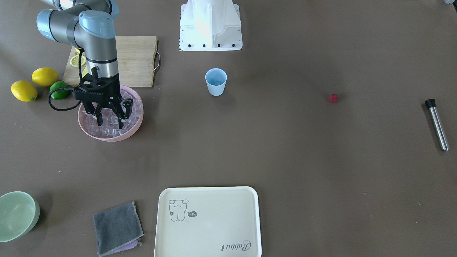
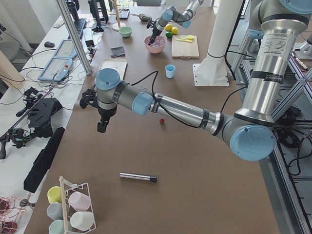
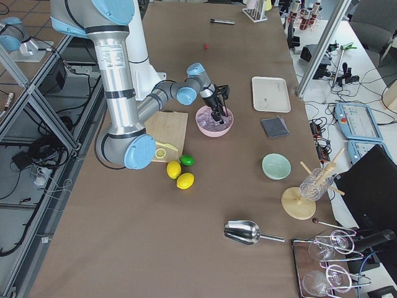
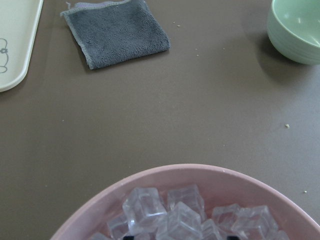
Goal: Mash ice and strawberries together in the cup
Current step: 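Close the right gripper on a clear ice cube in the pink bowl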
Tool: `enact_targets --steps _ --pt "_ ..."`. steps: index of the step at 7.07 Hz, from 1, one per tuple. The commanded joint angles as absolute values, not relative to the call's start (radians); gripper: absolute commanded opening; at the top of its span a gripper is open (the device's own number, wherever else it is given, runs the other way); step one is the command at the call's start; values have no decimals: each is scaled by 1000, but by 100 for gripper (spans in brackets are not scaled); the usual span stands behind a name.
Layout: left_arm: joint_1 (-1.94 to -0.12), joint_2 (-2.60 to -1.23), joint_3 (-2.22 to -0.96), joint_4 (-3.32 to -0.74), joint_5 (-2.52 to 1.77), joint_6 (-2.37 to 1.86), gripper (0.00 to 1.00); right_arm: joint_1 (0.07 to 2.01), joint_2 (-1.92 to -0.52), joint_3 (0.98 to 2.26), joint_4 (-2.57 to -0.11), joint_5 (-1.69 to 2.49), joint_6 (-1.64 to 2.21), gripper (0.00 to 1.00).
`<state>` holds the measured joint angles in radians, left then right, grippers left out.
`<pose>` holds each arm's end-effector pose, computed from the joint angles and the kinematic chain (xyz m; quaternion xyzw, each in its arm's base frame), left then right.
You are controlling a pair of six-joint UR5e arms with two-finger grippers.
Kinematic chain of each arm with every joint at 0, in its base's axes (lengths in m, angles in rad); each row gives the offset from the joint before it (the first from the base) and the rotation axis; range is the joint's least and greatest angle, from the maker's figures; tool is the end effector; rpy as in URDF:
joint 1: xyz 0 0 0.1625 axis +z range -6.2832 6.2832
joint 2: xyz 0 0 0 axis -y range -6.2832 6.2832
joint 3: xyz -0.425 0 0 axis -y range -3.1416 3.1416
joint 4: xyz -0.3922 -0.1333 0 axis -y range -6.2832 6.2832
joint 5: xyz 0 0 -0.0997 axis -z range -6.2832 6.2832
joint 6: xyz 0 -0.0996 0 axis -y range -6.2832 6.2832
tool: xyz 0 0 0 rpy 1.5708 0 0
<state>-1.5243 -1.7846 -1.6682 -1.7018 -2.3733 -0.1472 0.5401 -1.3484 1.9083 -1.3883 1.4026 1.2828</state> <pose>-0.0345 -0.5855 0.4776 0.1641 0.3988 0.0403 0.9013 -0.4082 -0.4196 0.3737 0.2171 -0.2994 0.1470 0.9174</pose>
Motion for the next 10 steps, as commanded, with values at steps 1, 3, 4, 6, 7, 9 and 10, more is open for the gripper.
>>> enact_targets --steps 1,3,4,6,7,9,10 --pt "-1519 -1798 -1658 -1703 -2373 -147 99 548 -1348 1904 -1388 1402 1254 68" --pt "-1517 -1798 -1660 -1703 -2373 -147 99 546 -1347 1904 -1390 1404 1246 48" --pt "-1519 -1798 -1661 -1703 -2373 -147 99 545 -1347 1904 -1390 1404 1246 36" --pt "-1517 -1796 -1660 -1703 -2375 -146 99 545 -1345 1904 -1391 1405 1246 0" --pt "-1517 -1796 -1660 -1703 -2373 -146 99 546 -1345 1908 -1391 1405 1246 0" --pt "-1517 -1796 -1660 -1703 -2373 -147 99 549 -1344 1921 -1390 1408 1246 0" --pt "-1517 -1798 -1660 -1703 -2373 -146 99 551 -1347 1930 -1391 1411 1246 0"
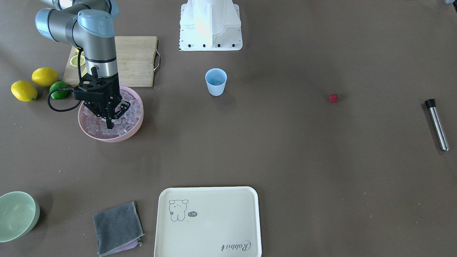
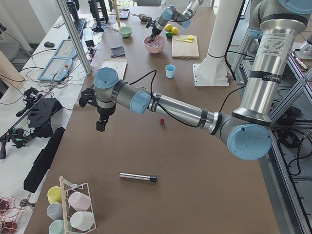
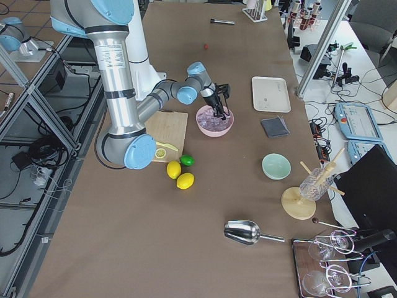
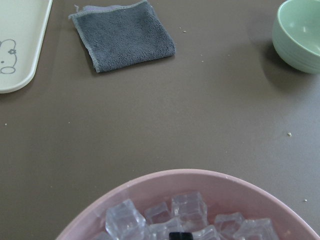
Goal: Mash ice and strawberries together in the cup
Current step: 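Close the right gripper on a clear ice cube in the pink bowl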
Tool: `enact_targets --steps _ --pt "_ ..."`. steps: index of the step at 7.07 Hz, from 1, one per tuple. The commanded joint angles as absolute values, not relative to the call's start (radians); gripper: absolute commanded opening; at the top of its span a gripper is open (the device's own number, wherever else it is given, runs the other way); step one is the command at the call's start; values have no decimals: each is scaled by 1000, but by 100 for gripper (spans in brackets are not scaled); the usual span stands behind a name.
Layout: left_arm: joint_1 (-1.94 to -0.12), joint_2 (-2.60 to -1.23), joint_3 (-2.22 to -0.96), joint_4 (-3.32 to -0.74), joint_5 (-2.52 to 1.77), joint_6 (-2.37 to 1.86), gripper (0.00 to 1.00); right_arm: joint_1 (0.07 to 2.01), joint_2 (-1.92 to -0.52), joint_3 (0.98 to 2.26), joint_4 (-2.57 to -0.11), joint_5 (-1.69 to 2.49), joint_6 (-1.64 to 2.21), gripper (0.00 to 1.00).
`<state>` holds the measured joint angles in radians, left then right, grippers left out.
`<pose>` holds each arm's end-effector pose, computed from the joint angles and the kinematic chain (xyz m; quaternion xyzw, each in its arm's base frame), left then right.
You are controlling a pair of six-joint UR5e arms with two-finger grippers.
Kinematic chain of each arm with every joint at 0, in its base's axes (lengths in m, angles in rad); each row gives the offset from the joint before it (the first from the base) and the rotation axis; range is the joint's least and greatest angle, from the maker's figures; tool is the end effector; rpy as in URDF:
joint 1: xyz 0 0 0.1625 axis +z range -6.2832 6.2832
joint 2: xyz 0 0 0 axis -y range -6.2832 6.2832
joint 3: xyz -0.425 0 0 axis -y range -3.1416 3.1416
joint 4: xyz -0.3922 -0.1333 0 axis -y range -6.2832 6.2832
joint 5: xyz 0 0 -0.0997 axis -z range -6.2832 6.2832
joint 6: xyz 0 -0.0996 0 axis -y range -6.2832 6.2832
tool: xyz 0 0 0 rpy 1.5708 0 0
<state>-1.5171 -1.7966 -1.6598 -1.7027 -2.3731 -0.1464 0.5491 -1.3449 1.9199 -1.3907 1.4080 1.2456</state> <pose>-0.0300 -0.5904 0.4746 0.1649 0.3992 0.0448 0.9008 -0.4033 -0.4220 0.3667 0.2240 -0.3009 0.1333 0.9173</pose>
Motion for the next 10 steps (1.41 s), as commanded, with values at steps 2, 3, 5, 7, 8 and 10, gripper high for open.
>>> enact_targets --steps 2,3,5,7,8,10 --pt "-1517 -1796 -1660 -1703 -2375 -147 99 549 -1348 1928 -1388 1410 1246 46" --pt "-1517 -1796 -1661 -1703 -2373 -146 99 551 -1351 1931 -1387 1408 1247 99" --pt "-1517 -1787 -1667 -1723 -2373 -147 99 549 -1361 1930 -1382 1407 1261 100" --pt "-1517 -1784 -1670 -1730 -2375 -147 99 546 -1370 1924 -1382 1402 1262 100" --pt "-1517 -1784 -1671 -1736 -2375 -147 99 534 -1373 1921 -1388 1398 1262 100" --pt "-1517 -1789 -1666 -1736 -2373 -147 99 503 -1390 1910 -1390 1397 1272 100"
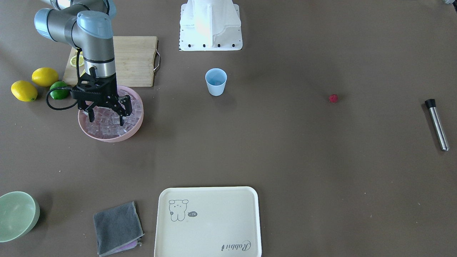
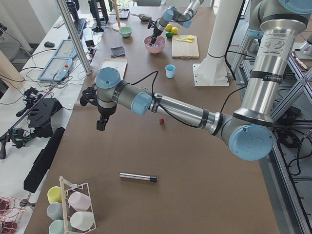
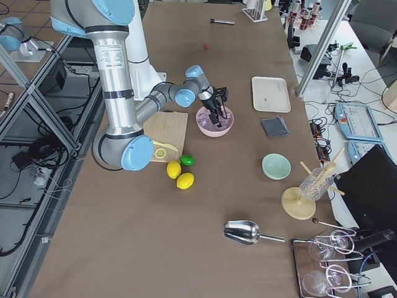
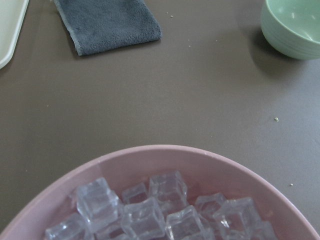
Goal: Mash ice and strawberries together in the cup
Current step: 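Close the right gripper on a clear ice cube in the pink bowl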
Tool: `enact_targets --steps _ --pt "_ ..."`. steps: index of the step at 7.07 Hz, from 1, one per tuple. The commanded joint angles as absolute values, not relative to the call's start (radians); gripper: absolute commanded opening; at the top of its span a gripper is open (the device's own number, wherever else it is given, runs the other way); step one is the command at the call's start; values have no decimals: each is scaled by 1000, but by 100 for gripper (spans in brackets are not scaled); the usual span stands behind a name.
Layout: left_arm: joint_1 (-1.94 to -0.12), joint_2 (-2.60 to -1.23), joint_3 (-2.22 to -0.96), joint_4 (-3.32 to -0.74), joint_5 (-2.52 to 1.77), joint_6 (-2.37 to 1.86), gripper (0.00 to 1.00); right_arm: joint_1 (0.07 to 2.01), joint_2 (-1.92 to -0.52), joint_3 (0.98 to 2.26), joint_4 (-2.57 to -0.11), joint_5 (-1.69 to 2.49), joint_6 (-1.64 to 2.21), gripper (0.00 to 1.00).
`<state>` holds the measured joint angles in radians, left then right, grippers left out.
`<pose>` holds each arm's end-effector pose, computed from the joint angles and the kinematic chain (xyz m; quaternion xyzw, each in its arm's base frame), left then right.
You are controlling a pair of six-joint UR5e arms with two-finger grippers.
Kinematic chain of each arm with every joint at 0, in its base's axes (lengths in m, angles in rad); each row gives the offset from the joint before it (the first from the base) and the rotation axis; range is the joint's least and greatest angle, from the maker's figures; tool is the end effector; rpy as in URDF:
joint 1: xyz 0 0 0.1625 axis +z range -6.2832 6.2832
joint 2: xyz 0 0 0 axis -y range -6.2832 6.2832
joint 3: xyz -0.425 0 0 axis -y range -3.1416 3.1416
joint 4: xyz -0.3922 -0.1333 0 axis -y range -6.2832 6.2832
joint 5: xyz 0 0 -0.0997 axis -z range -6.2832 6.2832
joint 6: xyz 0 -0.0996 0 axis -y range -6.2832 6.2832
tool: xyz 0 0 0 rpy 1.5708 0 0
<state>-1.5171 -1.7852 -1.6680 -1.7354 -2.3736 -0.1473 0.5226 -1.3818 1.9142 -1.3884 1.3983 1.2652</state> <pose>-0.0302 -0.5865 0.4733 0.1779 0.3996 0.0502 0.8979 -0.4079 -0.4085 0.3896 0.2141 -0.2866 0.1310 0.9246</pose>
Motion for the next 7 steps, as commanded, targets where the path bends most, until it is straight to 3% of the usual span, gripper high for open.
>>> enact_targets --steps 1,2,3,4,5,7 --pt "-1517 -1795 -1667 -1736 -2373 -147 99 486 -1391 1908 -1390 1393 1273 100" --pt "-1517 -1795 -1667 -1736 -2373 -147 99 477 -1399 1908 -1391 1378 1276 93" --pt "-1517 -1796 -1670 -1736 -2375 -147 99 469 -1404 1911 -1391 1376 1278 61" --pt "-1517 -1796 -1672 -1736 -2375 -147 99 466 -1404 1920 -1391 1382 1276 18" --pt "-1517 -1798 -1671 -1736 -2373 -147 99 466 -1404 1931 -1393 1385 1278 0" --pt "-1516 -1796 -1669 -1736 -2373 -147 99 468 -1402 1963 -1413 1387 1278 0"
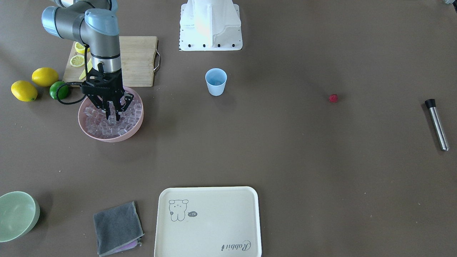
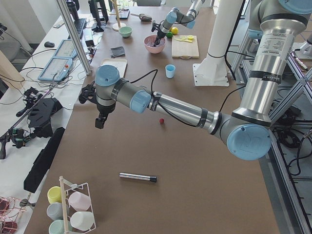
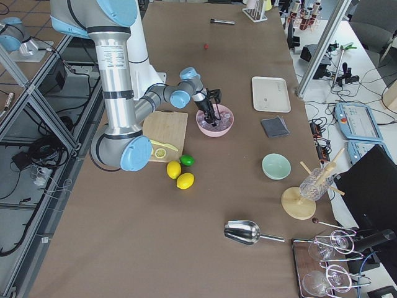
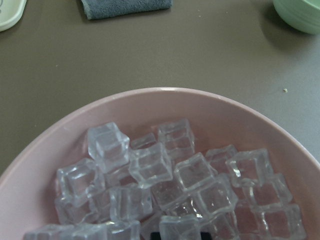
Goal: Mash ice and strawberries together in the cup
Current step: 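Close the right gripper on a clear ice cube in the pink bowl, then lift the ice cube with the right gripper and carry it over the blue cup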
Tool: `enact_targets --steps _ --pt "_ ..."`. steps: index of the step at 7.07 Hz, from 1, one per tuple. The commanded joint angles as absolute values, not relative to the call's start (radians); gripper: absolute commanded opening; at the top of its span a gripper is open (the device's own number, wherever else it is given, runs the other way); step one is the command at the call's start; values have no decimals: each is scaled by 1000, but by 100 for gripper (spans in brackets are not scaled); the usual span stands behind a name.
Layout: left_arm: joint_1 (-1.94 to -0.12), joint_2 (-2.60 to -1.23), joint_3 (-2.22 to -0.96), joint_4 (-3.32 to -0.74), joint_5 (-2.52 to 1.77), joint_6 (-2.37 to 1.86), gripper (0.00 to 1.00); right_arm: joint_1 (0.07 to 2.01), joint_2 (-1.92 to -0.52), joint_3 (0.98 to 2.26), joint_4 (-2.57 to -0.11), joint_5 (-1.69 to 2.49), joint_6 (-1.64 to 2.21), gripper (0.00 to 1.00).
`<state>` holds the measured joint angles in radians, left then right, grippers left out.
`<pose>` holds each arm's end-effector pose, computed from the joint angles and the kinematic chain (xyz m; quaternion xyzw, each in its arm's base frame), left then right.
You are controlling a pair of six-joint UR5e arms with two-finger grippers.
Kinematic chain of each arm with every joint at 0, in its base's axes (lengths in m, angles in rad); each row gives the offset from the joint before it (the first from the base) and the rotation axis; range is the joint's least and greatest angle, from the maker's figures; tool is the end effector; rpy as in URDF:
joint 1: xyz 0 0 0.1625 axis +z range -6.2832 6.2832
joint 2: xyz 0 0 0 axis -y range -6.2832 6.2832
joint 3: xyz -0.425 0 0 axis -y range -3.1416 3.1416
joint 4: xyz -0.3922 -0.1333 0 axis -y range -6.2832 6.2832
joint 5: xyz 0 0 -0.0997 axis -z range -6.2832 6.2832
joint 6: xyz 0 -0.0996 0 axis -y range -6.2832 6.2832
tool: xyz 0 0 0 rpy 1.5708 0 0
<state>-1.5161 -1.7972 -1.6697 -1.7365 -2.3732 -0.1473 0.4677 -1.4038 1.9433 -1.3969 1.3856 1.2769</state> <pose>-0.0295 -0.5901 0.4653 0.1844 0.3994 0.0535 0.8964 -0.4195 -0.3818 0.3889 0.2097 -0.2906 0.1131 0.9267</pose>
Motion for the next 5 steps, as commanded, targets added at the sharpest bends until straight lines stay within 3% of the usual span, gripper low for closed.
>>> enact_targets --steps 1,4,5 --pt "-1516 -1796 -1667 -1738 -2373 -147 99 472 -1399 1986 -1429 1387 1276 0" --pt "-1514 -1796 -1664 -1736 -2375 -149 99 524 -1379 2084 -1477 1413 1270 0" --pt "-1514 -1796 -1664 -1736 -2375 -147 99 538 -1314 2098 -1480 1413 1270 0"
